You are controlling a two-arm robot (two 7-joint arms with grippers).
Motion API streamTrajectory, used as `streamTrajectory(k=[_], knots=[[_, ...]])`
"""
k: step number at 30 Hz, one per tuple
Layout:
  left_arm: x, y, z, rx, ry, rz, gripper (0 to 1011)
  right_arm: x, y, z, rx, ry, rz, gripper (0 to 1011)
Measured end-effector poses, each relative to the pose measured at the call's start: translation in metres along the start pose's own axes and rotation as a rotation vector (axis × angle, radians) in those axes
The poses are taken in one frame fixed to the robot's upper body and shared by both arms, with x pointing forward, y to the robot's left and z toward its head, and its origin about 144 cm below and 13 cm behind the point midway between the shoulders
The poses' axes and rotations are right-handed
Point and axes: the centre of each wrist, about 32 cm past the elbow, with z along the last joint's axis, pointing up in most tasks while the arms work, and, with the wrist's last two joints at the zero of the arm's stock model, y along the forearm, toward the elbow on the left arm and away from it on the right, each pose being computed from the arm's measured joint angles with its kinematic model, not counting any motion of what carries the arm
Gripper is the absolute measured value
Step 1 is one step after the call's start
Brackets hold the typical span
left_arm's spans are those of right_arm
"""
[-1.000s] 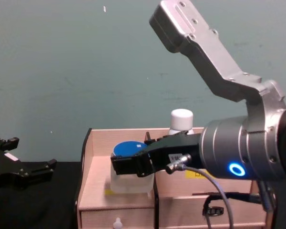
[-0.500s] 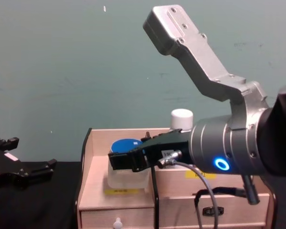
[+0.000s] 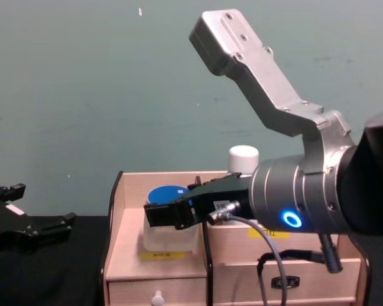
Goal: Pick up the facial cleanser and watermelon frost from the table and place them into the tiered storage box.
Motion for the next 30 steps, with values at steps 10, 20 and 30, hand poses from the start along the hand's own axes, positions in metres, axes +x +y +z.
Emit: streamTrajectory(k=[10,20,30], knots=[[0.0,0.0,0.0,0.0,0.0,0.0,1001,-0.0005,0.0005,-0.0002,-0.002,-0.002,-0.001,723],[0.0,0.0,0.0,0.0,0.0,0.0,1001,-0.0004,0.0002,0.0001,-0.001,-0.003,-0.001,924],[0.0,0.0,0.0,0.0,0.0,0.0,1001,0.0008,-0.0024,0.0002,0.014,0.001,-0.003,1002]])
